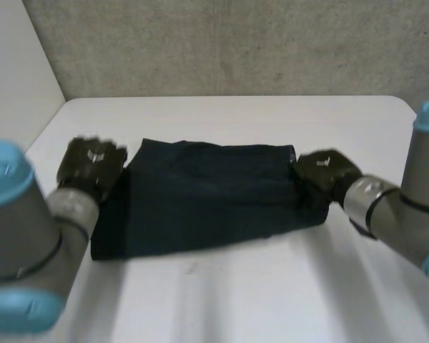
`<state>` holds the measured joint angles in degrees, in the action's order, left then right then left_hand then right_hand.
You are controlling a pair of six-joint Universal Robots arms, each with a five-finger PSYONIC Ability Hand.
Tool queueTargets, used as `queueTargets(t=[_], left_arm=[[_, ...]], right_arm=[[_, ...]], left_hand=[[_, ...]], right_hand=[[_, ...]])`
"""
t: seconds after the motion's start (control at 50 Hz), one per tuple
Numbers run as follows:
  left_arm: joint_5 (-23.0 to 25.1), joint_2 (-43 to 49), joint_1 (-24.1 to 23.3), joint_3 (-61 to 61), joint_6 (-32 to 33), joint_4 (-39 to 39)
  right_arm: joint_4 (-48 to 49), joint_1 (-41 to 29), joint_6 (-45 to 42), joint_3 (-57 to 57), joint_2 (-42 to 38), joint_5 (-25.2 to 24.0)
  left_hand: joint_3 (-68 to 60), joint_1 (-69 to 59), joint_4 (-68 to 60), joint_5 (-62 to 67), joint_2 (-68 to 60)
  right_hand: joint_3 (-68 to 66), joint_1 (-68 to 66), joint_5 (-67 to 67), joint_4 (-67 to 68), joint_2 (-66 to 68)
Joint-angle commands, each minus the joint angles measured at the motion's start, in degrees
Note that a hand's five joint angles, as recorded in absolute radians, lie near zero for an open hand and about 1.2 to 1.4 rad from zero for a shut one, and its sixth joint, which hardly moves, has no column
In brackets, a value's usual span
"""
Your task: Fold the shorts.
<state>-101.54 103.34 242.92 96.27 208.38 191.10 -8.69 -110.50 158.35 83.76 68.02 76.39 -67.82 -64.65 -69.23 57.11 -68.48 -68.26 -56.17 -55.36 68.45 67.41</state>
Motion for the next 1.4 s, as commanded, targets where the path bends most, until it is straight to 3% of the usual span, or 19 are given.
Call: queueTargets(t=[0.02, 0.2, 0.38, 0.4, 0.42, 0.44, 0.46, 0.48, 0.56, 0.6, 0.76, 0.84, 0.96, 1.08, 1.26, 1.3, 1.32, 1.34, 1.4], left_arm=[[1.61, 16.69, 0.36, -21.36, 3.26, -0.20], [2.31, 37.79, 2.73, -46.68, 3.53, -1.43], [2.31, 55.72, 3.52, -68.47, 3.44, -0.73], [2.23, 56.52, 3.70, -69.63, 3.35, -0.73], [2.31, 57.14, 3.87, -70.42, 3.00, -0.73], [2.49, 57.58, 3.88, -70.95, 2.91, -0.64], [3.36, 58.20, 3.62, -71.22, 2.91, -0.64], [3.89, 58.20, 3.53, -71.13, 2.91, -0.64], [5.30, 56.98, 2.30, -70.08, 2.39, -1.52], [5.22, 54.44, 1.77, -68.42, 1.68, -2.39], [5.65, 32.58, 3.26, -44.46, -9.28, -7.06], [6.53, 25.01, 3.88, -32.25, -14.12, -7.23], [9.17, 17.87, 3.88, -18.24, -15.90, -6.36], [10.05, 14.96, 4.05, -8.66, -16.16, -2.94], [10.05, 14.26, 4.14, -4.60, -16.16, 0.06], [10.05, 14.17, 4.05, -4.60, -16.16, 0.06], [9.96, 14.17, 3.97, -4.69, -16.16, 0.06], [9.96, 14.17, 3.88, -4.69, -16.16, 0.24], [9.88, 13.91, 3.88, -4.69, -16.16, 0.50]], right_arm=[[-1.59, -0.16, -0.33, -15.81, -8.33, 3.68], [4.20, -0.16, -0.68, -33.47, -25.38, 6.14], [20.62, -0.16, -0.85, -42.09, -39.18, 5.35], [21.51, -0.16, -0.85, -42.53, -39.89, 5.26], [22.31, -0.16, -0.85, -42.89, -40.59, 5.09], [23.53, -0.16, -0.85, -43.67, -41.64, 4.83], [23.98, -0.16, -0.77, -43.86, -41.83, 4.74], [24.25, -0.16, -0.77, -44.03, -41.83, 5.00], [23.99, -0.16, 0.37, -43.42, -37.80, 6.31], [22.94, -0.07, 2.30, -40.28, -32.11, 7.10], [12.15, 0.55, 5.91, -21.66, -13.99, 7.02], [6.34, 0.55, 6.26, -14.09, -10.63, 6.58], [6.31, 0.28, 6.00, -7.39, -11.41, 5.97], [12.54, 0.28, 6.18, -6.85, -17.30, 5.18], [17.39, 0.46, 6.44, -8.09, -22.49, 5.00], [17.74, 0.46, 6.44, -8.17, -22.93, 5.00], [18.35, 0.46, 6.53, -8.17, -23.19, 5.09], [18.79, 0.46, 6.70, -8.17, -23.20, 5.17], [20.55, 0.72, 7.67, -7.30, -21.97, 5.35]], left_hand=[[-12.18, -15.35, -10.77, 12.89, -11.52], [-12.18, -15.35, -10.77, 12.89, -11.52], [-12.18, -15.35, -10.77, 12.89, -11.52], [-12.18, -15.35, -10.77, 12.89, -11.52], [-12.18, -15.35, -10.77, 12.89, -11.52], [-1.88, -5.05, -0.47, 2.59, -1.21], [34.86, 31.69, 36.27, -34.15, 35.53], [55.55, 52.37, 56.96, -54.83, 56.21], [57.82, 54.65, 59.23, -57.11, 58.48], [57.82, 54.65, 59.23, -57.11, 58.48], [57.82, 54.65, 59.23, -57.11, 58.48], [57.82, 54.65, 59.23, -57.11, 58.48], [57.82, 54.65, 59.23, -57.11, 58.48], [57.82, 54.65, 59.23, -57.11, 58.48], [57.82, 54.65, 59.23, -57.11, 58.48], [57.82, 54.65, 59.23, -57.11, 58.48], [57.82, 54.65, 59.23, -57.11, 58.48], [57.82, 54.65, 59.23, -57.11, 58.48], [57.82, 54.65, 59.23, -57.11, 58.48]], right_hand=[[-11.74, -23.83, -14.64, 11.55, 12.59], [-11.74, -23.83, -14.64, 11.55, 12.59], [-11.74, -23.83, -14.64, 11.55, 12.59], [-8.13, -20.22, -11.04, 7.95, 8.99], [7.06, -5.03, 4.15, -7.24, -6.20], [39.02, 26.93, 36.11, -39.20, -38.16], [55.32, 43.23, 52.42, -55.51, -54.47], [58.26, 46.17, 55.36, -58.45, -57.41], [58.26, 46.17, 55.36, -58.45, -57.41], [58.26, 46.17, 55.36, -58.45, -57.41], [58.26, 46.17, 55.36, -58.45, -57.41], [52.65, 40.56, 49.75, -52.83, -51.80], [46.09, 34.00, 43.18, -46.27, -45.23], [40.18, 28.09, 37.28, -40.37, -39.33], [29.77, 17.68, 26.86, -29.95, -28.91], [20.23, 8.14, 17.32, -20.41, -19.37], [-0.82, -12.91, -3.72, 0.63, 1.67], [-11.63, -23.72, -14.53, 11.44, 12.48], [-11.74, -23.83, -14.64, 11.55, 12.59]])
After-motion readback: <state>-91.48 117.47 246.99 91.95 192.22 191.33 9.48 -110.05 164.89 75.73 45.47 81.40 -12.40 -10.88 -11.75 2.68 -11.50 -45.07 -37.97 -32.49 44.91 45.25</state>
